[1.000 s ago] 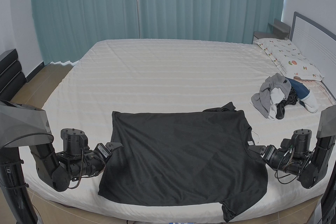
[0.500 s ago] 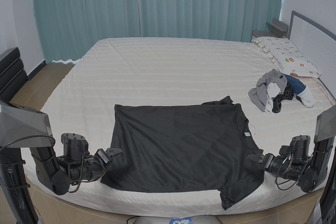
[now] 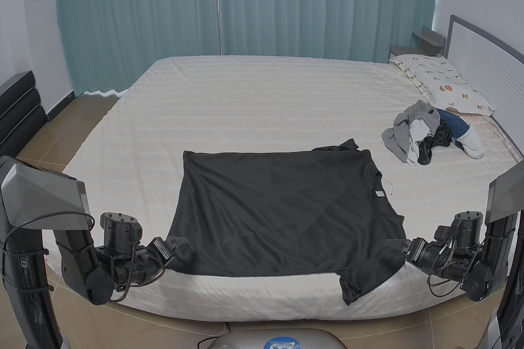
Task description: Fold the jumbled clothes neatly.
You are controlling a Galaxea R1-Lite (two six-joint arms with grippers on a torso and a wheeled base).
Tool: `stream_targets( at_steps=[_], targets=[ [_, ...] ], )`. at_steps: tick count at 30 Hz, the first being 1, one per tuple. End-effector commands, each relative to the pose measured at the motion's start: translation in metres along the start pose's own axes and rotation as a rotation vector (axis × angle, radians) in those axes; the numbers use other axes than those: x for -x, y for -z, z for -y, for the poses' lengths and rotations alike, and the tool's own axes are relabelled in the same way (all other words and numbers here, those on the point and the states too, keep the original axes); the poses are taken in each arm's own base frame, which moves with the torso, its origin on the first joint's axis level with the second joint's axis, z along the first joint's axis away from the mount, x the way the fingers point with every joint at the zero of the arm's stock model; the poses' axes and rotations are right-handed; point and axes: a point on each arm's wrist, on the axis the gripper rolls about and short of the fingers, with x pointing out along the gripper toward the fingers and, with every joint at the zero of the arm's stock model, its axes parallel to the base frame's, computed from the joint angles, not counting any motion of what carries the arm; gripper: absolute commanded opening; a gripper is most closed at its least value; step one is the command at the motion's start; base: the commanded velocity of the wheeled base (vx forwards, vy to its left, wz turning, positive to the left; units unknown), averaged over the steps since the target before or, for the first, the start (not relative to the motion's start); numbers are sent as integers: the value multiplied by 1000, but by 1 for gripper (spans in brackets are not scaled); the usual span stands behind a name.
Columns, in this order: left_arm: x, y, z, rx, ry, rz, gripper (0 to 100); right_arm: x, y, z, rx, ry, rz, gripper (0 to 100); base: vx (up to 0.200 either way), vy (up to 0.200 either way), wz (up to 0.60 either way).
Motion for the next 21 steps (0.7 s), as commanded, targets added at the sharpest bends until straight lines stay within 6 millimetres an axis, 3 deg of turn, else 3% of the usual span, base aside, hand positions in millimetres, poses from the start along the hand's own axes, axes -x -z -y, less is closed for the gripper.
stream_targets(
  at_steps=[1,12,21],
  targets=[
    [-6,3,-5,1,-19,-12,100,-3,7,6,-5,21,-26,100,0,0,0],
    [12,4,-1,-41,6,4,100,-1,8,6,3,25,-30,100,0,0,0],
    [1,12,-12,-90,-54,-11,100,-1,8,7,2,26,-33,100,0,0,0]
  ],
)
